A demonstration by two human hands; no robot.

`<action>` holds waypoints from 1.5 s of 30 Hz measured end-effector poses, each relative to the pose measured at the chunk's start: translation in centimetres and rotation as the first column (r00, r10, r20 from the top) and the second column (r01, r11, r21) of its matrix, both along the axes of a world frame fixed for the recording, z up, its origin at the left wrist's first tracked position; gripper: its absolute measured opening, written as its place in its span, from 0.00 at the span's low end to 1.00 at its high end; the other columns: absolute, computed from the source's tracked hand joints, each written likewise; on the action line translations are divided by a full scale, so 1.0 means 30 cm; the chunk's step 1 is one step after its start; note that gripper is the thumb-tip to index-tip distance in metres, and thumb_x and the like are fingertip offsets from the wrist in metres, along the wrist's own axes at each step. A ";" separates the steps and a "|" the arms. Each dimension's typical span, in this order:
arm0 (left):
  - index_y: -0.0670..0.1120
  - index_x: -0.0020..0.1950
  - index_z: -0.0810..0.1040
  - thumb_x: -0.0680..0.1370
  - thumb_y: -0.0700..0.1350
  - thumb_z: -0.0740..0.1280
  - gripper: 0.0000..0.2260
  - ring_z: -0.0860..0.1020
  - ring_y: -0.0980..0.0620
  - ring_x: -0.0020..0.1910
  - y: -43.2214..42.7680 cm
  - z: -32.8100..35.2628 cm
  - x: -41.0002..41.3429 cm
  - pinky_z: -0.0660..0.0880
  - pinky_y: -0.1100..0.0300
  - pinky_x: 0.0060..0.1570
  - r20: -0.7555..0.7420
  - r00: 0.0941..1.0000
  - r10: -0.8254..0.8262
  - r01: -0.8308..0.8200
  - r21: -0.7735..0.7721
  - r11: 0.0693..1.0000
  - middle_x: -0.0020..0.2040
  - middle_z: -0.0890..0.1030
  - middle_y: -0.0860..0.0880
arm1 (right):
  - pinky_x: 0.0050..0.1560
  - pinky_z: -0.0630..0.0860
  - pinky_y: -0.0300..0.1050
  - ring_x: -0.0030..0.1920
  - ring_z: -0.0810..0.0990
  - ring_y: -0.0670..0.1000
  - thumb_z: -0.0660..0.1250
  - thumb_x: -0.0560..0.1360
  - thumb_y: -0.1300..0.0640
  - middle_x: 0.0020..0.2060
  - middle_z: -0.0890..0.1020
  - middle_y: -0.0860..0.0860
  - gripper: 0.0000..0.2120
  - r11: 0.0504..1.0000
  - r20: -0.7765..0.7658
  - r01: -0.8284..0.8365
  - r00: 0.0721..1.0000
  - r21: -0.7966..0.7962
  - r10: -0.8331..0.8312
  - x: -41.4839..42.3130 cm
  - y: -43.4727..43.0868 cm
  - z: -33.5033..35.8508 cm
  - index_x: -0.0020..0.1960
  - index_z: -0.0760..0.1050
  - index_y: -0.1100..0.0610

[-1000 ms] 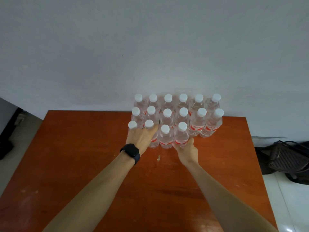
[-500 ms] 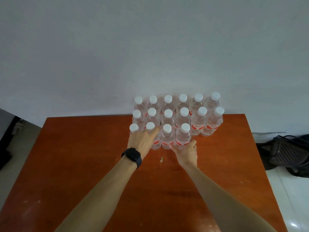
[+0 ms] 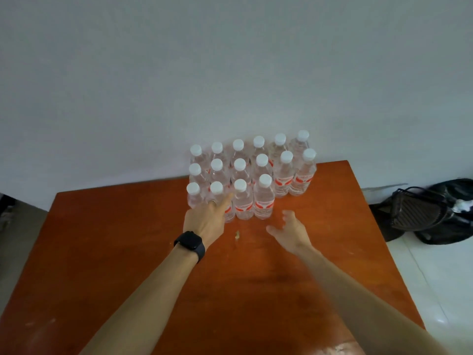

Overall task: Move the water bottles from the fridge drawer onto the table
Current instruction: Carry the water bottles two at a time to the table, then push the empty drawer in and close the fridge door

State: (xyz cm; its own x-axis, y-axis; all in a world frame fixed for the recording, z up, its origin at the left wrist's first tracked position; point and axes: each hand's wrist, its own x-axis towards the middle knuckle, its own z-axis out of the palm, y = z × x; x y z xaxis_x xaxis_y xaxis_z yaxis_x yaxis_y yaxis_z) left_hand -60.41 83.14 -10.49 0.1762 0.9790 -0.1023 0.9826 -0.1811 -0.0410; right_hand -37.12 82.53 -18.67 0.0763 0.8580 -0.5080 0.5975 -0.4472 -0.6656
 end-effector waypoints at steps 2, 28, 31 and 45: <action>0.54 0.78 0.57 0.83 0.45 0.59 0.23 0.77 0.51 0.30 -0.033 0.003 0.022 0.77 0.59 0.28 -0.002 1.000 0.013 -0.013 -0.015 1.000 0.42 0.80 0.50 | 0.66 0.73 0.49 0.69 0.74 0.55 0.70 0.76 0.45 0.71 0.72 0.53 0.33 0.998 0.041 -0.052 0.998 0.030 0.051 0.049 -0.057 0.024 0.76 0.61 0.52; 0.57 0.69 0.75 0.81 0.57 0.60 0.17 0.77 0.48 0.62 -1.209 0.251 1.807 0.74 0.53 0.59 0.288 0.358 -0.888 0.919 0.062 0.390 0.64 0.80 0.52 | 0.74 0.59 0.47 0.76 0.61 0.48 0.59 0.81 0.41 0.69 0.74 0.42 0.16 0.538 0.348 0.602 0.411 0.590 -0.842 1.162 -1.959 0.590 0.65 0.77 0.42; 0.57 0.70 0.74 0.82 0.57 0.59 0.17 0.76 0.48 0.64 -1.452 0.318 2.002 0.73 0.53 0.60 0.300 0.174 -0.938 0.974 0.086 0.208 0.67 0.78 0.52 | 0.75 0.59 0.47 0.75 0.61 0.48 0.60 0.81 0.42 0.69 0.74 0.43 0.16 0.406 0.331 0.683 0.247 0.607 -0.911 1.217 -2.187 0.624 0.65 0.78 0.43; 0.57 0.73 0.70 0.81 0.54 0.60 0.19 0.67 0.48 0.73 -2.262 0.387 2.631 0.66 0.50 0.72 0.277 -0.463 -0.842 0.886 0.182 -0.427 0.74 0.70 0.51 | 0.72 0.57 0.38 0.72 0.65 0.47 0.63 0.80 0.45 0.67 0.76 0.42 0.16 -0.065 0.286 0.799 -0.289 0.598 -0.913 1.454 -2.909 0.642 0.67 0.76 0.46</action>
State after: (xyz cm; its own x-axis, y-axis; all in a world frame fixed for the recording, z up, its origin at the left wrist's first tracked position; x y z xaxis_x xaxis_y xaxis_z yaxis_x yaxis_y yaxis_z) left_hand 18.53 15.28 1.11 0.7893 -0.6000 0.1301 -0.6136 -0.7637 0.2005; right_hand 6.50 -4.74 0.58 0.9312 -0.3299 0.1547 -0.1789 -0.7838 -0.5946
